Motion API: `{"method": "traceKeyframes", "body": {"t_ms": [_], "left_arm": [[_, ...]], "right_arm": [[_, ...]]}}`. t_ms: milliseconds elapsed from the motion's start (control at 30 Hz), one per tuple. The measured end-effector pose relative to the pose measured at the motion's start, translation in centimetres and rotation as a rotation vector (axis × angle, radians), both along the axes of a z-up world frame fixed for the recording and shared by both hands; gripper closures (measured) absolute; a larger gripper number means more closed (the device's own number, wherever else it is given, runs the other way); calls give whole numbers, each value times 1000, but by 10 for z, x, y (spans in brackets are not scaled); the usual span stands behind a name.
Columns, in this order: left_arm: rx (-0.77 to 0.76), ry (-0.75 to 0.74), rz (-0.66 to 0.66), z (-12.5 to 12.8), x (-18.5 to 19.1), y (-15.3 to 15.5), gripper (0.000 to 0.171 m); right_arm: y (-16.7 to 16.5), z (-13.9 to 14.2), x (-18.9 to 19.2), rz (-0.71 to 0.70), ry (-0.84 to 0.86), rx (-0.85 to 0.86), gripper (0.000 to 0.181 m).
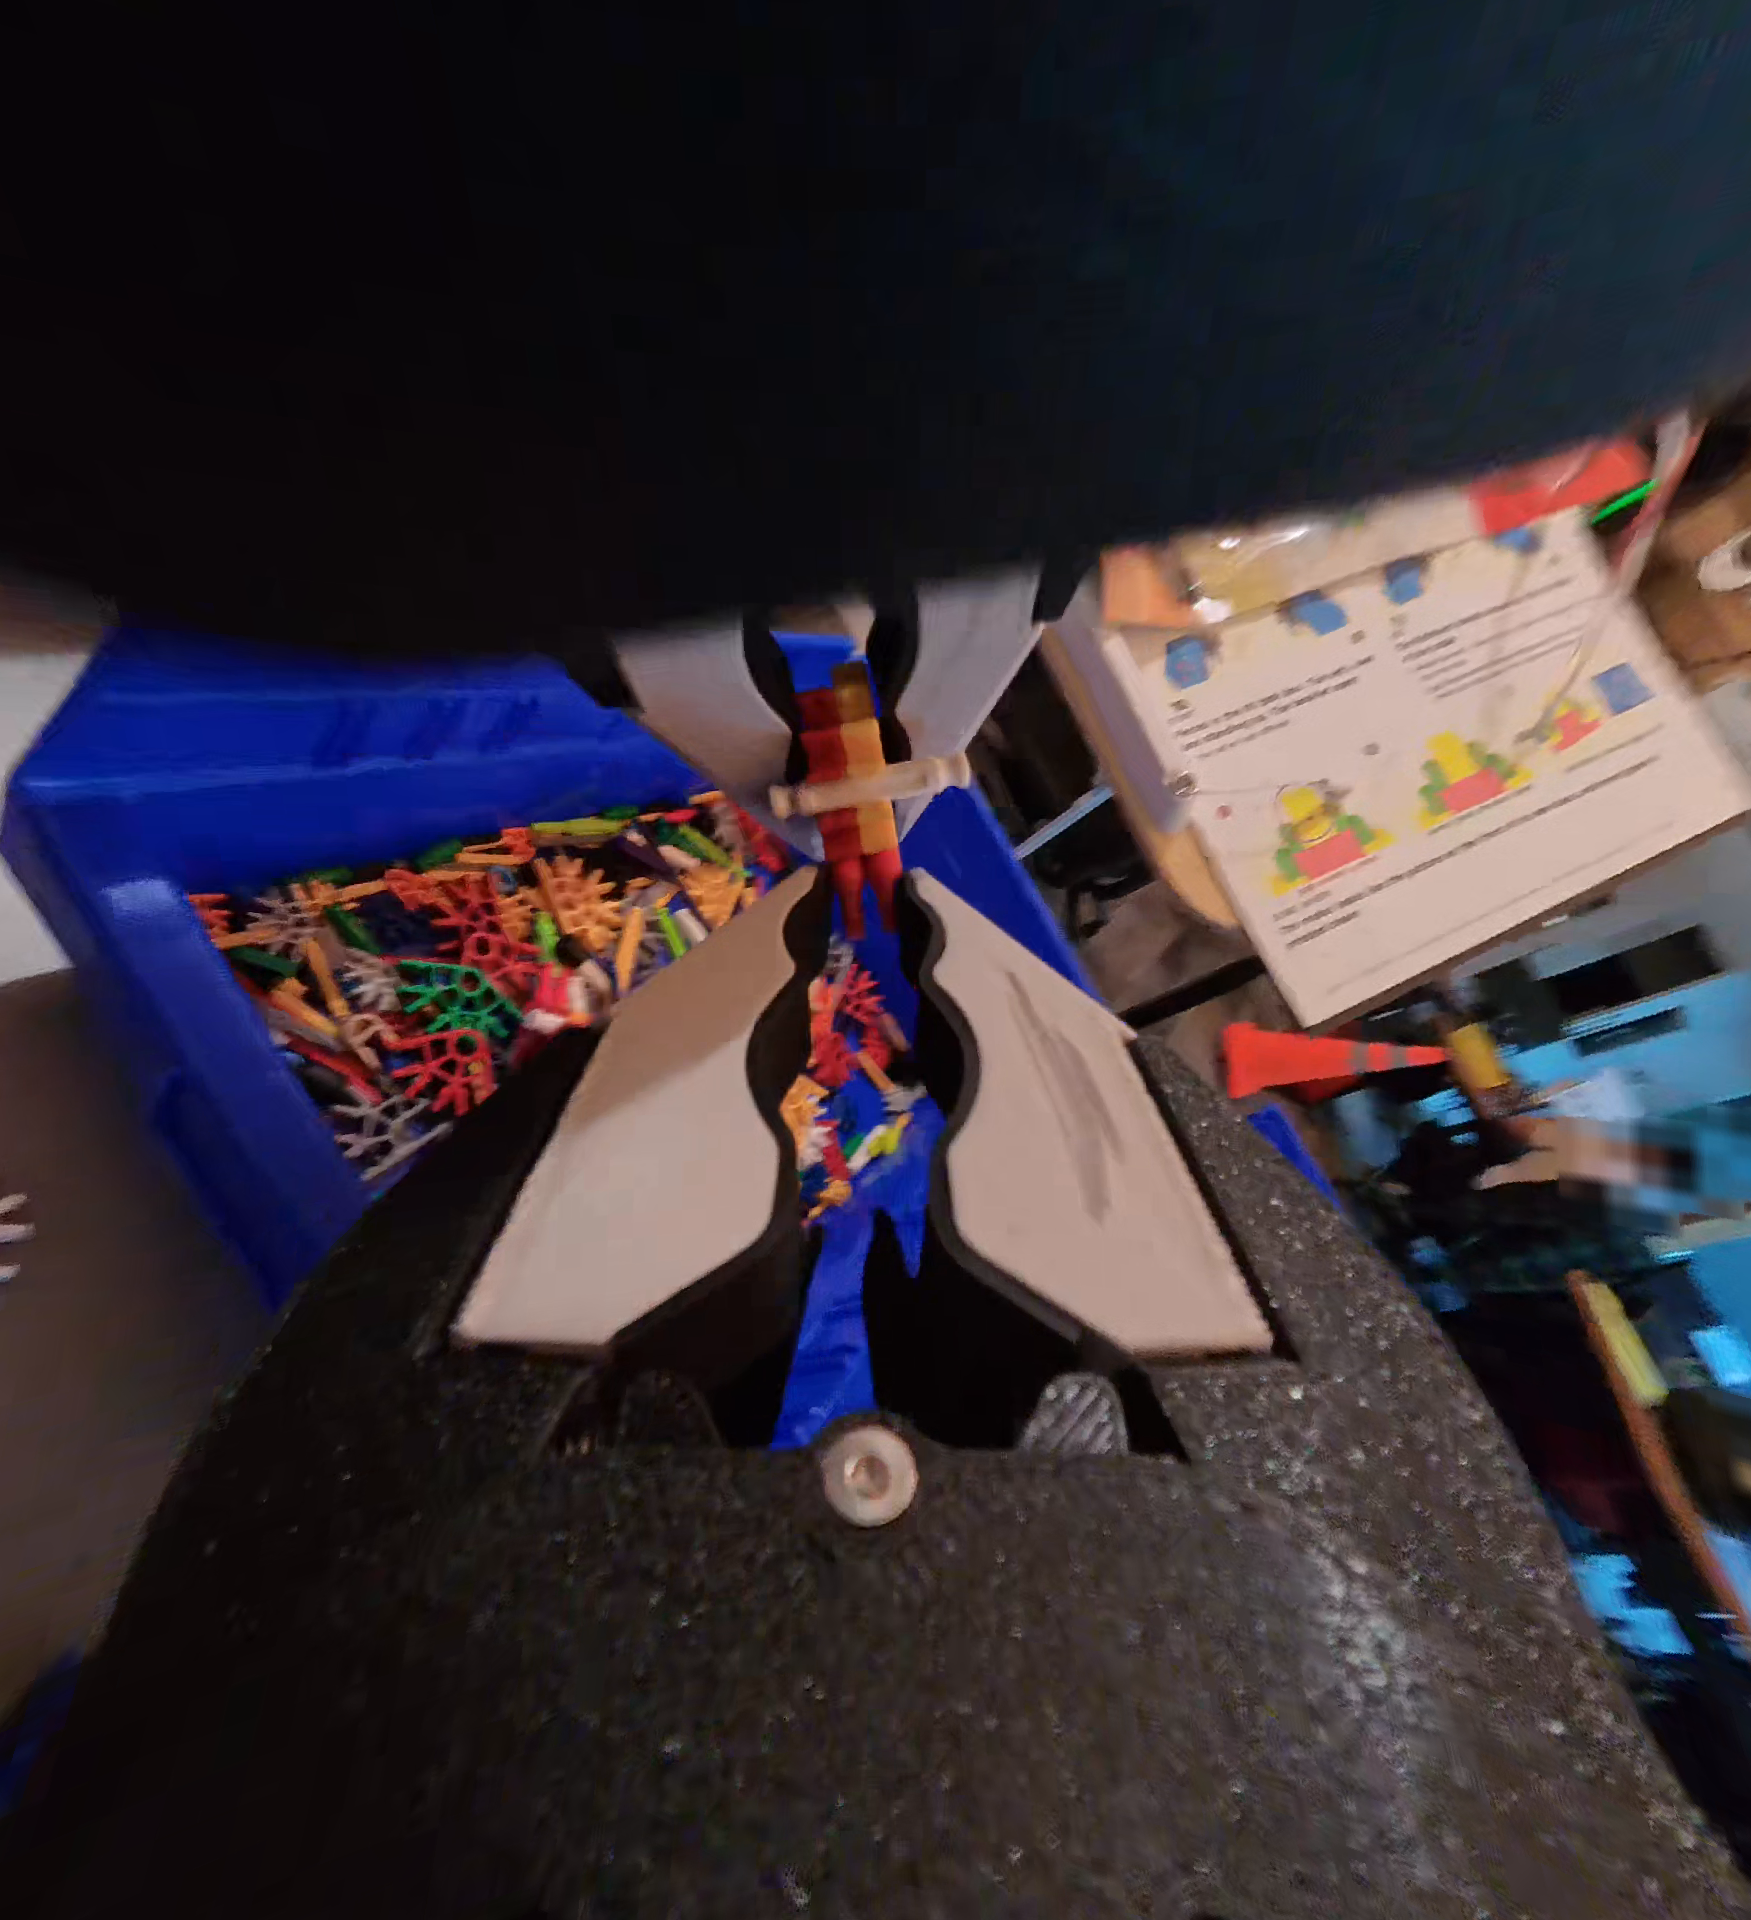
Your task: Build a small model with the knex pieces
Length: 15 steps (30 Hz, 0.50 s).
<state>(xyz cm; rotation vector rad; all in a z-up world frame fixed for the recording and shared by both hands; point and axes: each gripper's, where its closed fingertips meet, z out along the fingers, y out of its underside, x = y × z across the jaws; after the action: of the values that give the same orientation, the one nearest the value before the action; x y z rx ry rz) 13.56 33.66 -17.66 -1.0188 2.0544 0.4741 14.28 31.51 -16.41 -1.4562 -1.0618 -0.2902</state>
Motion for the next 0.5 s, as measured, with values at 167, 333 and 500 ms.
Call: {"method": "traceKeyframes", "body": {"t_ms": [167,333,500], "left_arm": [[-134,-100,16,6,1,-7,162],[-238,-131,60,-4,1,-3,162],[-345,-153,139,-24,3,5,162]], "right_arm": [[-4,9,-4,39,63,72,173],[2,4,-4,-5,12,82,173],[13,-13,0,-54,-1,27,175]]}}
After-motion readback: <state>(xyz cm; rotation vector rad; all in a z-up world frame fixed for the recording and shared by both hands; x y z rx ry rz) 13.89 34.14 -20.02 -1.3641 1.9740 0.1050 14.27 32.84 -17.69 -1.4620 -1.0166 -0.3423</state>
